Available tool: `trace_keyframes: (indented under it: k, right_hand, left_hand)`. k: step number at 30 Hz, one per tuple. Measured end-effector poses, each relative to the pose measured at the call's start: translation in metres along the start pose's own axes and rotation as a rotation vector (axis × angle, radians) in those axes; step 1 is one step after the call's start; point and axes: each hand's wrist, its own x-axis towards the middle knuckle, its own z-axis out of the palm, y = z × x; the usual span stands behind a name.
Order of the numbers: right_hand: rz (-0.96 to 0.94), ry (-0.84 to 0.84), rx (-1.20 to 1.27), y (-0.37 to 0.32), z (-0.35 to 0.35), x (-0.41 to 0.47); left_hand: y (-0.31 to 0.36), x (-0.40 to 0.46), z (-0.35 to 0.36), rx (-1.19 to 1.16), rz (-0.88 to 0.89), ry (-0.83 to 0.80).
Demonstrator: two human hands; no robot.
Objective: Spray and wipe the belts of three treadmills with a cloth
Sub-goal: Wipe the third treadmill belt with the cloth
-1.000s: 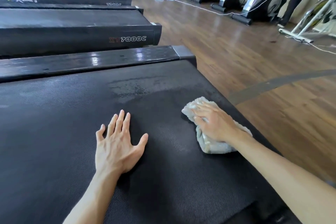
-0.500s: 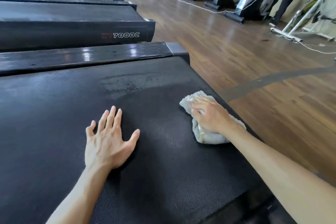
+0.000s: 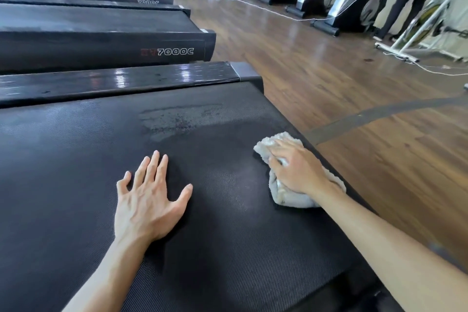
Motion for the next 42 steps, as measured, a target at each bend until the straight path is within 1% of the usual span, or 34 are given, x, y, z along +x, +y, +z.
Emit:
trace_keyframes:
  k: [2,3,5,7,9,10,12,14,16,18,20,21,23,24,26,28,30,33,34,36,39,42]
  right_hand:
    - [0.152,0.094,-0.047,0.007,0.002,0.031]
    - [0.22,0.107,-0.034,0.005,0.005,0.048]
    - [0.248,0.066,-0.025,-0.005,0.014,0.08]
    - [0.123,-0.01,-0.022,-0.024,0.022,0.092]
    - [-0.046,-0.079,-0.008,-0.038,0.023,0.073]
    - [-0.086,-0.105,0.021,-0.036,0.019,0.058]
    - [-0.069,-0.104,0.058,-0.02,0.006,0.024]
    - [0.012,-0.036,0.029,0.001,-0.002,0.009]
    - [0.107,0.043,-0.022,0.011,-0.003,0.025]
    - [0.137,0.041,-0.034,0.004,0.003,0.055]
    - [0.115,0.004,-0.034,-0.012,0.015,0.081]
    - [0.077,-0.047,-0.018,-0.022,0.017,0.085]
    - [-0.026,-0.138,0.02,-0.034,0.017,0.073]
    - [-0.077,-0.15,0.023,-0.032,0.014,0.057]
    - [-0.122,-0.106,0.03,-0.013,0.007,0.024]
    - [-0.051,-0.03,0.025,0.009,0.003,0.015]
    - [0.069,0.02,-0.021,0.022,0.004,0.033]
    - [0.12,0.018,-0.045,0.013,0.008,0.078]
    - [0.118,0.0,-0.037,0.006,0.012,0.089]
    - [0.03,-0.057,-0.024,-0.013,0.014,0.084]
    - [-0.125,-0.093,0.095,-0.015,0.004,0.034]
    - [-0.082,-0.054,0.167,0.012,-0.003,0.007]
  left_hand:
    - [0.001,0.0,0.0,-0.001,0.003,0.007]
    - [0.002,-0.001,-0.001,-0.004,0.0,0.01]
    - [0.002,0.0,-0.001,0.0,-0.004,0.0]
    - [0.002,0.001,-0.001,0.007,-0.001,-0.01]
    - [0.001,0.0,-0.002,0.007,-0.008,-0.014]
    - [0.002,0.0,-0.002,0.005,-0.01,-0.012]
    - [0.003,0.0,-0.003,0.001,0.002,-0.012]
    - [0.003,0.0,-0.003,0.0,-0.002,-0.014]
    - [0.003,0.0,-0.002,0.012,0.003,-0.02]
    - [0.001,-0.001,-0.001,0.024,-0.001,-0.019]
    - [0.003,0.001,-0.002,0.021,-0.001,-0.022]
    - [0.003,0.0,-0.002,0.019,0.001,-0.021]
    - [0.002,0.0,-0.004,0.02,-0.001,-0.025]
    - [0.002,-0.001,-0.004,0.018,-0.004,-0.03]
    - [0.003,-0.001,-0.004,0.018,0.004,-0.03]
    - [0.002,0.001,-0.005,0.015,0.0,-0.03]
    - [0.003,0.0,-0.003,0.009,0.0,-0.023]
    - [0.003,0.0,-0.003,0.0,-0.004,-0.025]
    - [0.003,0.001,-0.003,0.01,-0.005,-0.029]
    - [0.003,0.001,-0.003,0.013,0.003,-0.025]
    - [0.002,0.0,-0.002,0.008,-0.003,-0.015]
    - [0.003,-0.001,-0.003,-0.001,0.006,-0.004]
